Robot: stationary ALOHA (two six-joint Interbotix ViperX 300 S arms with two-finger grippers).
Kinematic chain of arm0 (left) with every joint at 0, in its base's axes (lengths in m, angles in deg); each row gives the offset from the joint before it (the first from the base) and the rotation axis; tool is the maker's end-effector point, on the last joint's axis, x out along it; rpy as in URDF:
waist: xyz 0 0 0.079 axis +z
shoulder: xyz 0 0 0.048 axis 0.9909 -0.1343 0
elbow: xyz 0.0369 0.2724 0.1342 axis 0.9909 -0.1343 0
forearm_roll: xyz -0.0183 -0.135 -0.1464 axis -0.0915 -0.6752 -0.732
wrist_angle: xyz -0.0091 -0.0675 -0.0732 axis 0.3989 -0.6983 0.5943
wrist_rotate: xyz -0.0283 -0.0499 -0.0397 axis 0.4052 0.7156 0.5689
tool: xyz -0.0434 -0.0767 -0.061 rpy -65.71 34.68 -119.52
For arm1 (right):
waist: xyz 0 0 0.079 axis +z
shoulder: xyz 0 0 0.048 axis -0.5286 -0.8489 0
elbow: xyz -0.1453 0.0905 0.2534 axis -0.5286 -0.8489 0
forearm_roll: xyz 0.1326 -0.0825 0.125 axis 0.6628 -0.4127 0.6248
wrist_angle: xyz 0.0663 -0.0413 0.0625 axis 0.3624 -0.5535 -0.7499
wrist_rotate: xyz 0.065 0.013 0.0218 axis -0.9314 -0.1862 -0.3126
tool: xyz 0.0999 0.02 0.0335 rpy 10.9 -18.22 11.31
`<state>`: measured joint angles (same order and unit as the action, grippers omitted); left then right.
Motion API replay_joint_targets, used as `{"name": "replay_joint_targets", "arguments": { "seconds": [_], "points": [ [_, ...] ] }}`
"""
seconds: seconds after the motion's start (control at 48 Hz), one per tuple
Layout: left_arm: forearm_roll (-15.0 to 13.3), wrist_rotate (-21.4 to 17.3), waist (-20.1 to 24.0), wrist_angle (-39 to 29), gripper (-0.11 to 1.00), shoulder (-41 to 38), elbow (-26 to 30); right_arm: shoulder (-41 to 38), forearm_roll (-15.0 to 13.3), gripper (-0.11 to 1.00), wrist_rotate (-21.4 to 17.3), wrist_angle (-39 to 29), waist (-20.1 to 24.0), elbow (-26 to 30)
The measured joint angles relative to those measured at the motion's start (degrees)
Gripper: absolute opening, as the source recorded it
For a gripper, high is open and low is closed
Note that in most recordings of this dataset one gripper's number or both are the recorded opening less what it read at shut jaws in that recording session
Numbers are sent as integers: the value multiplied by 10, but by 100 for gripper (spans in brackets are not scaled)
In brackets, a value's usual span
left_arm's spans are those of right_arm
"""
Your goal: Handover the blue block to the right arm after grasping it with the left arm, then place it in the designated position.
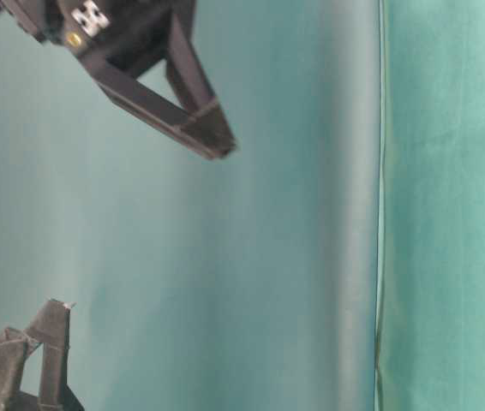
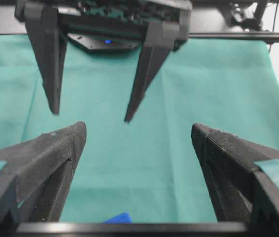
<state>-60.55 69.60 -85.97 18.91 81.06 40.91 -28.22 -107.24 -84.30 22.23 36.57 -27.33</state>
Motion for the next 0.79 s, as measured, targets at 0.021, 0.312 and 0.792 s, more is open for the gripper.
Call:
{"name": "replay_joint_targets", "arguments": {
  "seconds": [0.021,0.312,0.792],
  "points": [
    [0,0,0,0,100,1,0,5,-3,93,0,4,0,-4],
    [0,-2,0,0,100,0,0,56,-30,93,-1,30,0,-38],
    [0,-2,0,0,100,1,0,114,-52,93,-1,46,0,-69]
  ]
}}
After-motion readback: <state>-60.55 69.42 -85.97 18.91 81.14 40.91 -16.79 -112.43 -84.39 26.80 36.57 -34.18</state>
